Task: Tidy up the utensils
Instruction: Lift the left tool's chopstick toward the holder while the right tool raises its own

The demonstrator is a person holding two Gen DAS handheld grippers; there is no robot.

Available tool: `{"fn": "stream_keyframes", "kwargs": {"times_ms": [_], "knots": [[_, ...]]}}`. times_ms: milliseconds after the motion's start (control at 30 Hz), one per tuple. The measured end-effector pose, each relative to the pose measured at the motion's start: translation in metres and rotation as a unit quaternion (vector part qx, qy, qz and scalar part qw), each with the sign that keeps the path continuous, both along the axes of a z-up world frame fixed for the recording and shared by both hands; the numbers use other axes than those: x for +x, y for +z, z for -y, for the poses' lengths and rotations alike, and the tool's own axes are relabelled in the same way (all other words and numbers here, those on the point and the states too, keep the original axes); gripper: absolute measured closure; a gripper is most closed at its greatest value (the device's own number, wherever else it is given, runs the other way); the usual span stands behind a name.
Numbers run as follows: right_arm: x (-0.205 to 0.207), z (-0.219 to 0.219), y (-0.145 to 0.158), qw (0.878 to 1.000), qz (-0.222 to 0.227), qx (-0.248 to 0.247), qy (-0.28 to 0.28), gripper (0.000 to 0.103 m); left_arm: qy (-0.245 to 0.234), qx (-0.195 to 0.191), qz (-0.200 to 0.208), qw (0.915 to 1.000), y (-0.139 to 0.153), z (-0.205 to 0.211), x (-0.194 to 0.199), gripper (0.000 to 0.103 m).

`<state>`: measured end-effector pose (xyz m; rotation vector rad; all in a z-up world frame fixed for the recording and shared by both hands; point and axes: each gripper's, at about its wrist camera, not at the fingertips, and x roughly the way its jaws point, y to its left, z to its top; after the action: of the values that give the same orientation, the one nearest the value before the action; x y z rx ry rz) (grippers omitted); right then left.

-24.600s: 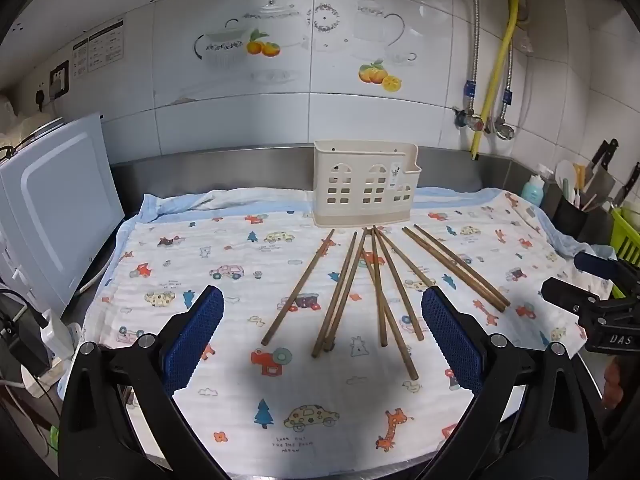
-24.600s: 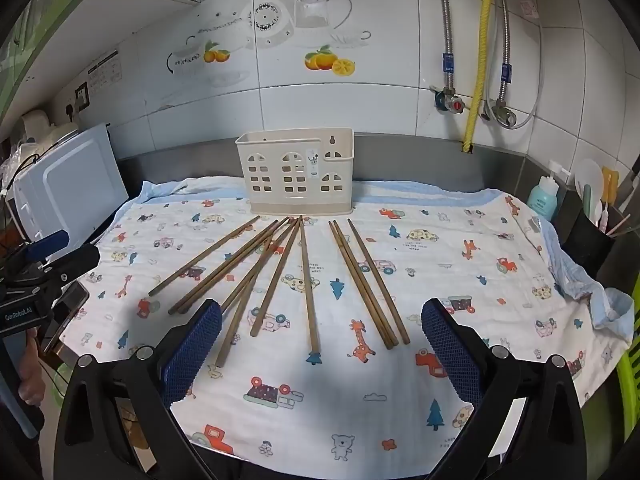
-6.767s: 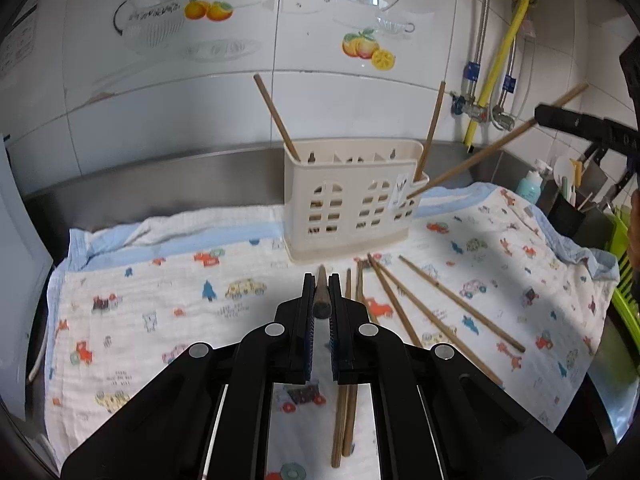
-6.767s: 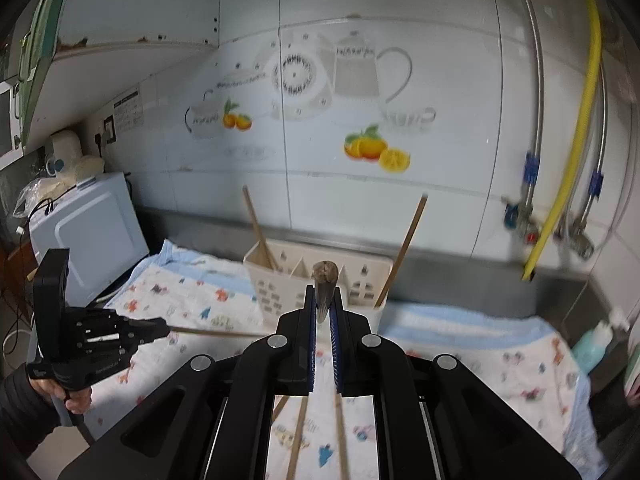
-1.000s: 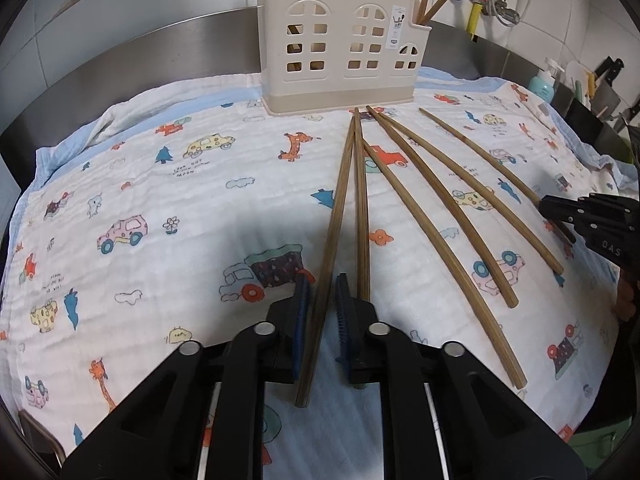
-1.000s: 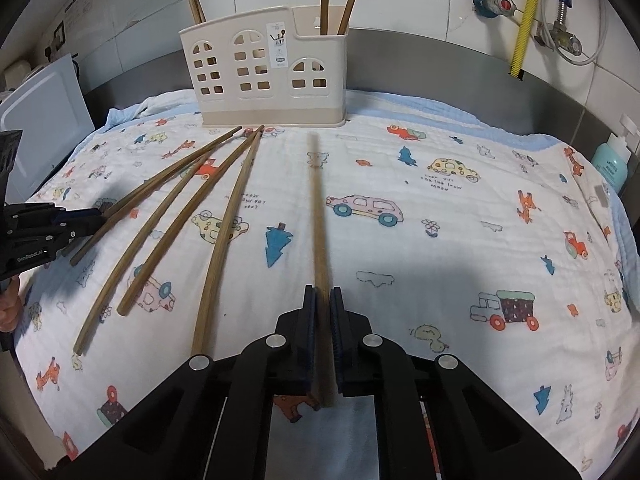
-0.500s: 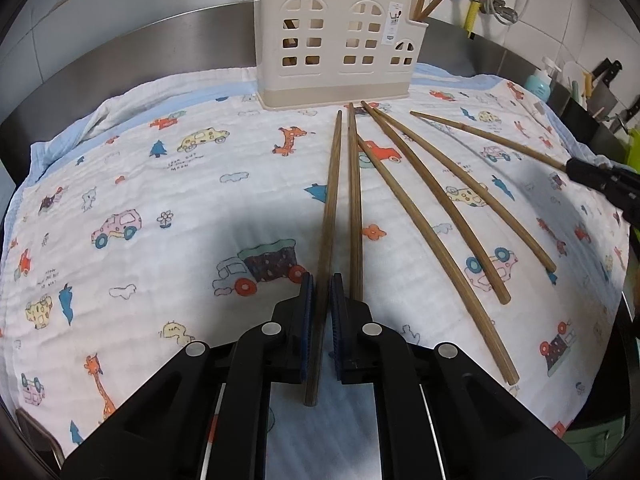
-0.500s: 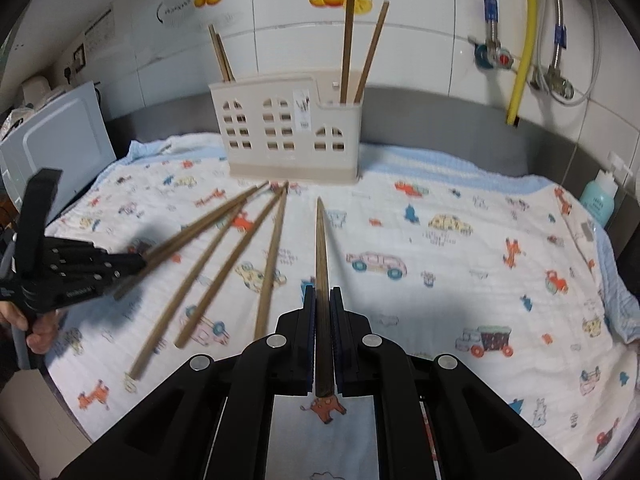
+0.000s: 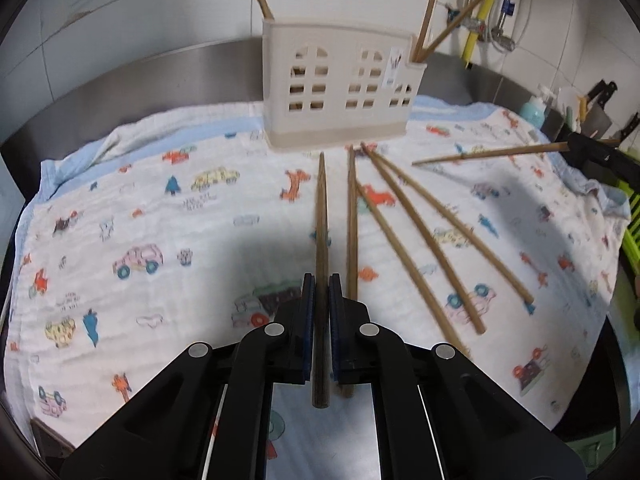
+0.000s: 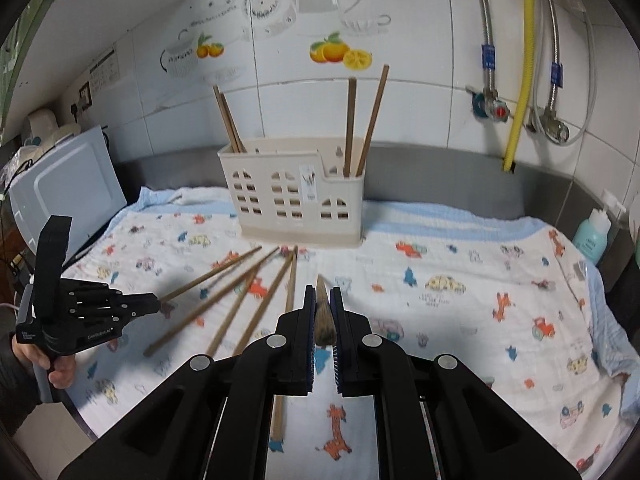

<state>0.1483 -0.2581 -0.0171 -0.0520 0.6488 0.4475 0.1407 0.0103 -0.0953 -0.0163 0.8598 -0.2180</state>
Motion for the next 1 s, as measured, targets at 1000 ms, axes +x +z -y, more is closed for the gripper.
{"fn": "stream_keyframes", "kwargs": {"times_ms": [1000], "knots": [[0.043,-0.023,0.126,0.996,0.077,0.001,0.041,0.096,-0.007,-0.027,0.095,0.9951,0.092,0.003,0.030,0.098]]}}
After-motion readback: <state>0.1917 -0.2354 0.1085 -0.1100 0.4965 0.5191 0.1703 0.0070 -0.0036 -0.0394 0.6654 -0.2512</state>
